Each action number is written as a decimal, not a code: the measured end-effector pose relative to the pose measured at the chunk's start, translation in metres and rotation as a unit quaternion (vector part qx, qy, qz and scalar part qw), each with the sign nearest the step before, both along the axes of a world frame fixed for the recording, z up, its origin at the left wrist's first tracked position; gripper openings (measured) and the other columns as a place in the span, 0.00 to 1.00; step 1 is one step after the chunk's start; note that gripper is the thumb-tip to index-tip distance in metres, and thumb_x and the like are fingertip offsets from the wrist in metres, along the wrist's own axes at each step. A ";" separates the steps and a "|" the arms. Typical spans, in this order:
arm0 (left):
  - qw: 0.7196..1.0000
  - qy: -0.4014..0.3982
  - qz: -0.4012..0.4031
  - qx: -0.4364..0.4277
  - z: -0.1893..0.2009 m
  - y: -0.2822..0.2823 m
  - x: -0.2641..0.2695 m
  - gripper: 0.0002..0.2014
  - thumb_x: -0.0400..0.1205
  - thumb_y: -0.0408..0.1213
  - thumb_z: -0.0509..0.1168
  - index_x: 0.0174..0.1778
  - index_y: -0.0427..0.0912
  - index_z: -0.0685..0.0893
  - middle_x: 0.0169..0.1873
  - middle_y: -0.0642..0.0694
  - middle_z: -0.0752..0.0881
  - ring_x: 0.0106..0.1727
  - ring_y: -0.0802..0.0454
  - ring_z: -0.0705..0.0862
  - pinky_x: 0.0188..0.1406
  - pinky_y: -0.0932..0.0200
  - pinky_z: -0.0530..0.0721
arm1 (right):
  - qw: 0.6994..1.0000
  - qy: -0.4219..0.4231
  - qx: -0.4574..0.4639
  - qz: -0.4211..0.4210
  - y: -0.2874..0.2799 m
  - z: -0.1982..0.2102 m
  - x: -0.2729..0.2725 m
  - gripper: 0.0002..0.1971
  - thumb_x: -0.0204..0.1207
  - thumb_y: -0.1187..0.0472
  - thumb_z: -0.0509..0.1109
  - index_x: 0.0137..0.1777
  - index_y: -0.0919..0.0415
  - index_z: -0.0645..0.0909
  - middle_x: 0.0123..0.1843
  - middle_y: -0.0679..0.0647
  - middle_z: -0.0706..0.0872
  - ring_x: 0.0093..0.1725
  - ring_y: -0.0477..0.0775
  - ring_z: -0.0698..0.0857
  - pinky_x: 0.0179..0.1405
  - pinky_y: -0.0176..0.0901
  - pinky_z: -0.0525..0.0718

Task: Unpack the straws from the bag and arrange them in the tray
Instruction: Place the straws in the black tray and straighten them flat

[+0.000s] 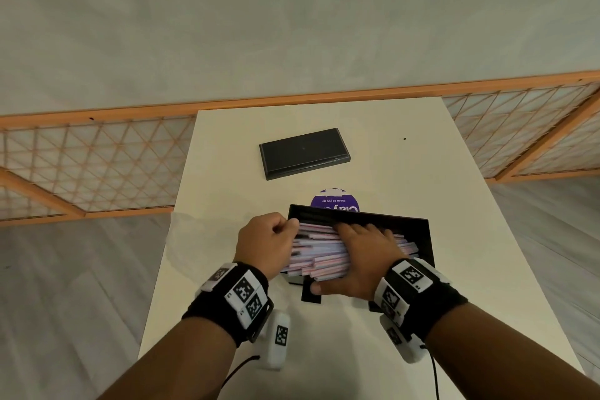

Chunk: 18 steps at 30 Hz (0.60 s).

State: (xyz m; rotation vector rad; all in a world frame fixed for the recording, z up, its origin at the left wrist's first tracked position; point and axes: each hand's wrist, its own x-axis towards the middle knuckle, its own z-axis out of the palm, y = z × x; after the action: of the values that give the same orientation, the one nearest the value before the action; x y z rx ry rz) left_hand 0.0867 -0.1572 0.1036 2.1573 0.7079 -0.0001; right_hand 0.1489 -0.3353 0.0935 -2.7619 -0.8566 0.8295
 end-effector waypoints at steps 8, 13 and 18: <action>0.993 -0.021 0.079 -0.086 -0.003 -0.008 0.002 0.21 0.87 0.47 0.66 0.29 0.41 0.84 0.27 0.52 0.85 0.35 0.49 0.84 0.40 0.55 0.81 | 0.999 0.008 -0.005 0.043 0.022 0.006 0.001 0.43 0.51 0.16 0.66 0.63 0.42 0.76 0.57 0.43 0.83 0.61 0.53 0.79 0.72 0.57 0.68; 0.959 -0.071 0.149 -0.229 -0.001 -0.006 0.004 0.21 0.91 0.50 0.57 0.39 0.45 0.86 0.43 0.50 0.87 0.51 0.52 0.85 0.58 0.48 0.80 | 1.000 0.009 0.010 0.019 0.037 0.014 -0.002 0.39 0.52 0.17 0.67 0.55 0.44 0.77 0.48 0.42 0.82 0.49 0.50 0.82 0.64 0.55 0.78; 0.978 -0.093 0.026 -0.186 0.001 0.003 0.008 0.20 0.91 0.54 0.49 0.52 0.48 0.83 0.52 0.62 0.83 0.55 0.72 0.80 0.56 0.63 0.74 | 0.998 -0.058 -0.011 -0.011 0.039 0.024 -0.008 0.43 0.52 0.13 0.62 0.57 0.45 0.74 0.51 0.44 0.81 0.52 0.51 0.81 0.63 0.56 0.78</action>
State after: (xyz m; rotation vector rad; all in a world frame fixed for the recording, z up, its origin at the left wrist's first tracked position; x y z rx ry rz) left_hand 0.0950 -0.1547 0.1048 1.7542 0.6018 0.0878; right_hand 0.1408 -0.2964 0.1178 -2.8567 -0.8408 0.6835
